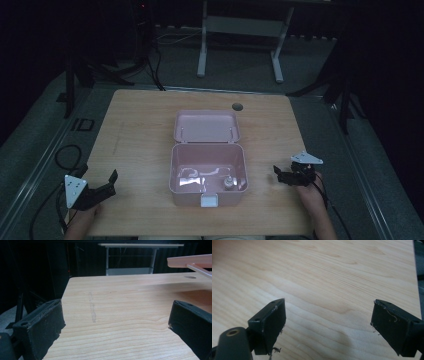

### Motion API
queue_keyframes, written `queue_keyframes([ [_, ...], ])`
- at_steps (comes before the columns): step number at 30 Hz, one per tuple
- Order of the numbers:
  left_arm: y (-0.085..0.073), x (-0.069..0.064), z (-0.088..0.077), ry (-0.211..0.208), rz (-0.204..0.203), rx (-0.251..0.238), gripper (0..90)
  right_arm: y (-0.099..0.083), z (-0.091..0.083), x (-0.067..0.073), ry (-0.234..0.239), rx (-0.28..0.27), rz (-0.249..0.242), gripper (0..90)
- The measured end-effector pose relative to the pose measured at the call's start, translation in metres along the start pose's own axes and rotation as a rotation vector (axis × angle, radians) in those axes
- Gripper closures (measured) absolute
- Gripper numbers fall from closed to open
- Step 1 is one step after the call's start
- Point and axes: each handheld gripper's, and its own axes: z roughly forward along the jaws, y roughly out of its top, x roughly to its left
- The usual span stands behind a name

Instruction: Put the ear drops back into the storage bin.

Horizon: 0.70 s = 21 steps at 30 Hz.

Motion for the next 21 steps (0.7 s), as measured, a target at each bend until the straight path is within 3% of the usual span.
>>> queue_keyframes([
  [8, 0.0, 0.0, 0.0, 0.0, -0.001, 0.0, 0.4, -0.009, 0.001, 0.003, -0.108, -0.071, 0.057, 12.4],
  [15, 0.0, 0.0, 0.0, -0.001, -0.001, 0.0, 0.4, -0.012, -0.003, 0.003, -0.203, -0.173, 0.17, 12.4],
  [17, 0.0, 0.0, 0.0, 0.0, 0.0, -0.001, 0.4, -0.013, -0.004, 0.005, -0.244, -0.199, 0.168, 12.6],
  [21, 0.0, 0.0, 0.0, -0.004, -0.001, -0.001, 0.4, -0.014, -0.008, 0.005, -0.264, -0.254, 0.187, 12.5],
])
